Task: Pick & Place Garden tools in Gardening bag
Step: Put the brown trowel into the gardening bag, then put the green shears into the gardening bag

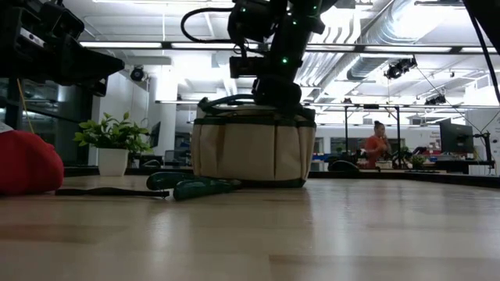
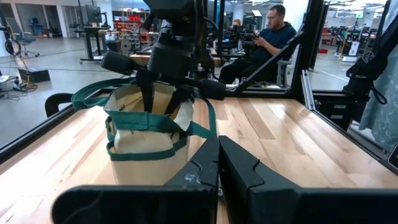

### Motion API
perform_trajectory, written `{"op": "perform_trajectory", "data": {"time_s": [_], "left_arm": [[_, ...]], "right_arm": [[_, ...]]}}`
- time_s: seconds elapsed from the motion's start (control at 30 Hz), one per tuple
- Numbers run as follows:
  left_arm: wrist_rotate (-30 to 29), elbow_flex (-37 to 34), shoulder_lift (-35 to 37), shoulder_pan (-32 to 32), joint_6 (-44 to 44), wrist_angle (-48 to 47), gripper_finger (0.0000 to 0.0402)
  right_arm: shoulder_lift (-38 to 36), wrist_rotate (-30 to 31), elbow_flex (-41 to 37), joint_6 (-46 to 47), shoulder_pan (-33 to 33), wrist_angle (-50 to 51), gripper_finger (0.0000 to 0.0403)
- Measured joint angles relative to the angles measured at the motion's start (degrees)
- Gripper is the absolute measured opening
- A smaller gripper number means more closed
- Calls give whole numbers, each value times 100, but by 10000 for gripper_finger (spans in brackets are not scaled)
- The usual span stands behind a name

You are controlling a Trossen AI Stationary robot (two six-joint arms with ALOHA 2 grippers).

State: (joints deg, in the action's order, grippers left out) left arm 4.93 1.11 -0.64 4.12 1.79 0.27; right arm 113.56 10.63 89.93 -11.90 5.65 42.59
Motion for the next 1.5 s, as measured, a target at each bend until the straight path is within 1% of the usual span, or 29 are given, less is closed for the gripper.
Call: {"op": "perform_trajectory", "data": {"time_s": [0.17, 0.33, 0.43, 0.6, 0.77, 0.87, 1.0, 1.1, 1.23, 1.33, 1.5], "left_arm": [[0, 1, 0, 0, 0, -1, 1], [0, 1, 0, 0, 1, 0, 1], [0, 1, 0, 0, 1, 0, 1], [0, -1, 0, -1, 1, 0, 1], [0, 0, 0, -2, 0, 0, 1], [0, 1, 0, -2, 1, 0, 1], [-1, 1, 0, 0, 0, 0, 1], [-2, 1, 0, -2, -1, 0, 1], [0, 1, 0, 0, 1, 0, 1], [-2, 1, 0, -1, -1, 0, 1], [-2, 1, 0, 0, -1, 0, 1]], "right_arm": [[-127, 385, 0, -129, -75, -27, 88], [-252, 566, 0, -190, -164, -94, 92], [-375, 738, 0, -226, -243, -113, 107], [-611, 1148, 2, -302, -455, -113, 151], [-671, 1172, 2, -570, -826, -101, 187], [-675, 1170, 2, -919, -1054, -103, 197], [-675, 1176, 2, -1341, -1356, -127, 195], [-675, 1040, 2, -1505, -1579, -129, 191], [-652, 381, 2, -1666, -1767, -152, 189], [-614, 72, 2, -1693, -1846, -223, 189], [-357, -65, 11, -1967, -1960, -625, 189]]}}
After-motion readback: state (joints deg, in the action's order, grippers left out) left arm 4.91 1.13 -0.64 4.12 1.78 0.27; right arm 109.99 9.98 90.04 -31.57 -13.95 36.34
